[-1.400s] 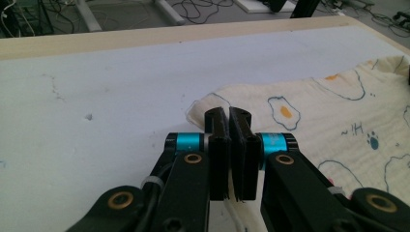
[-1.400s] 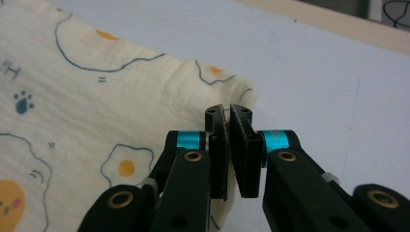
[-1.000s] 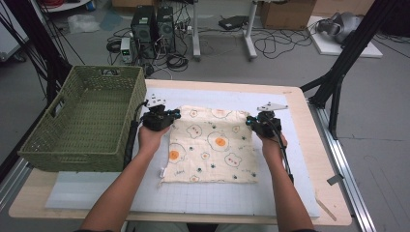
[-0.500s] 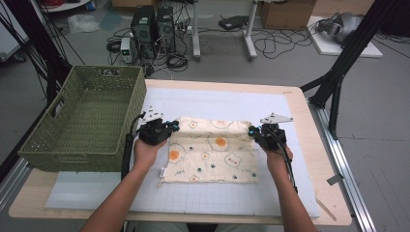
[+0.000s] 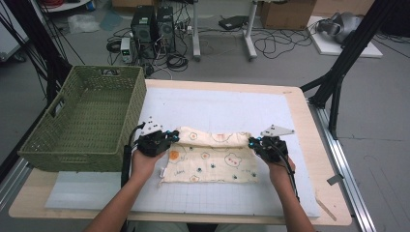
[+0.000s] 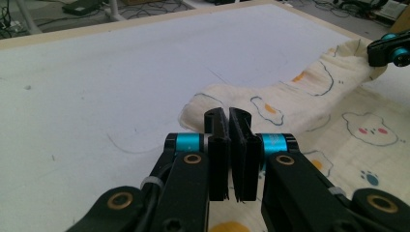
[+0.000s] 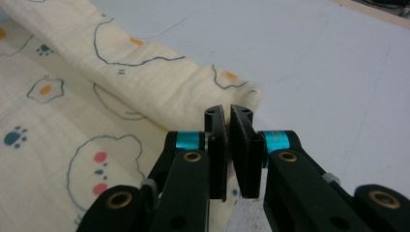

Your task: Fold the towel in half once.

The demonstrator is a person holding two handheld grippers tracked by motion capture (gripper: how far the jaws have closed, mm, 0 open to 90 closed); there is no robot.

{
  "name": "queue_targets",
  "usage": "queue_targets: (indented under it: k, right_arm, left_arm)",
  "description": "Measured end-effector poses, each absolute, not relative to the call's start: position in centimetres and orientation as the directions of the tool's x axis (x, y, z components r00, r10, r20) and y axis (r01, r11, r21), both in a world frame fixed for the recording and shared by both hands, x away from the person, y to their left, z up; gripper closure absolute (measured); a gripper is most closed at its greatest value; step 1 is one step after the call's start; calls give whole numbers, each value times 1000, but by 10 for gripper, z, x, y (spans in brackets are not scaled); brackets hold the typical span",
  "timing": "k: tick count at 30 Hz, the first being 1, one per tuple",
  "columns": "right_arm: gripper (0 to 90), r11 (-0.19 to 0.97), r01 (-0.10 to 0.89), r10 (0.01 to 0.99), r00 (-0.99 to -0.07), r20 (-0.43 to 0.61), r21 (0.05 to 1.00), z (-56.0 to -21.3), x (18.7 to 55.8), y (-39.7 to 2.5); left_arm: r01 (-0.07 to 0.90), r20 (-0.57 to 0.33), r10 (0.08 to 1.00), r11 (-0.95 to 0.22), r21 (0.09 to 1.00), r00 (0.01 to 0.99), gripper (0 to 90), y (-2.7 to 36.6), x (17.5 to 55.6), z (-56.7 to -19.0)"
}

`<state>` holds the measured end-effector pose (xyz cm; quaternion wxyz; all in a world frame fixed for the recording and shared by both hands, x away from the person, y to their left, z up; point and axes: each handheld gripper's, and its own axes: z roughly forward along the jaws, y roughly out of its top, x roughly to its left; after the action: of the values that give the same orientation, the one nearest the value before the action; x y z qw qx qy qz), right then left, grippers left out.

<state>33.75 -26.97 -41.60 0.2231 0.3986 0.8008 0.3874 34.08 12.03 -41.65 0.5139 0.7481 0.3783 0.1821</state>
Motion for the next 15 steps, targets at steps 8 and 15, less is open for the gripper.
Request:
queue_targets:
  k: [8, 15]
  right_arm:
    - [854, 409, 463, 794, -605, -56, 787, -421, 322, -271]
    - [852, 414, 457, 782, -622, -50, 787, -422, 312, -273]
  left_arm:
    - [375, -108, 741, -203, 905, 663, 859, 123, 326, -422]
    - [382, -112, 731, -214, 899, 673, 858, 125, 316, -426]
